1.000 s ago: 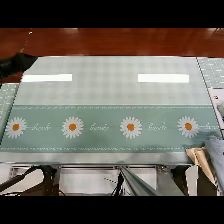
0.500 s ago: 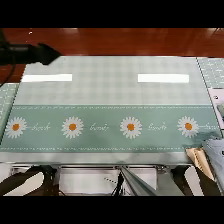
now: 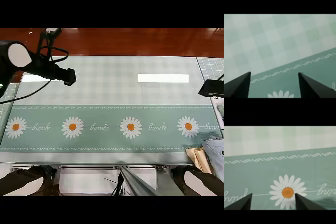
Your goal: Fold the shirts.
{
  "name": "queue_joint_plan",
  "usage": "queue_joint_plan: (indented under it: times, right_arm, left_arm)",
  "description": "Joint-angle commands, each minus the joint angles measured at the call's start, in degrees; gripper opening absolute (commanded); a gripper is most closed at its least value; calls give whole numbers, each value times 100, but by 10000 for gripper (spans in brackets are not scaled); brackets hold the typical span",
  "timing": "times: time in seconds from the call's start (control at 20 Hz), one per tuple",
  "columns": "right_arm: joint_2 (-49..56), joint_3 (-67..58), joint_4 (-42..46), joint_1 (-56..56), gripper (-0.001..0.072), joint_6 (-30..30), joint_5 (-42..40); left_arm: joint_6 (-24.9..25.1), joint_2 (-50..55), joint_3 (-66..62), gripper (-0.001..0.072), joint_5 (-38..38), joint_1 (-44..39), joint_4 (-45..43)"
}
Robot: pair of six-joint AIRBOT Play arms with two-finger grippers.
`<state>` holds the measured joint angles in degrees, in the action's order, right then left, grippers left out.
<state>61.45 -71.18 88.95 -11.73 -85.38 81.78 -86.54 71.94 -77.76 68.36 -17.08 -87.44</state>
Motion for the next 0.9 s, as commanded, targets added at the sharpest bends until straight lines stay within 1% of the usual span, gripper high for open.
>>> queue_joint_plan:
  times: [0.0, 0.15, 0.85]
  right_arm:
    - [315, -4, 302, 332, 604, 4, 149]
    - [315, -2, 334, 332, 604, 22, 11]
    - [313, -2, 334, 332, 604, 20, 11]
  left_arm:
    - [-269, 142, -11, 717, 382, -140, -304]
    - [-269, 144, -11, 717, 387, -140, -304]
    - [-271, 166, -11, 717, 387, -140, -302]
